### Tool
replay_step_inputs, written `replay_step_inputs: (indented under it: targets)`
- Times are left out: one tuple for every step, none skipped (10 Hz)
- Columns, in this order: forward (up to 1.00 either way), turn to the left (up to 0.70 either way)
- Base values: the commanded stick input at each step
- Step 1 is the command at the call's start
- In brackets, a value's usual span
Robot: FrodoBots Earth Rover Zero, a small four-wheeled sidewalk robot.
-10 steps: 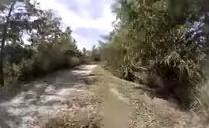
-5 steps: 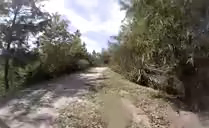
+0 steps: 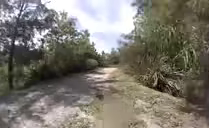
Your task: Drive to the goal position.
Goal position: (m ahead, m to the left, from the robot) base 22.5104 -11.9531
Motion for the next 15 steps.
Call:
replay_step_inputs:
  targets:
    - [0.85, 0.0]
    - [0.85, 0.0]
    - [0.85, 0.0]
    - [0.85, 0.0]
    - [0.84, 0.0]
    - [0.84, 0.0]
    - [0.84, 0.0]
    - [0.84, 0.0]
    - [0.84, 0.0]
    - [0.84, 0.0]
    - [0.84, 0.0]
    - [0.84, 0.0]
    - [0.84, 0.0]
    - [0.84, 0.0]
    - [0.84, 0.0]
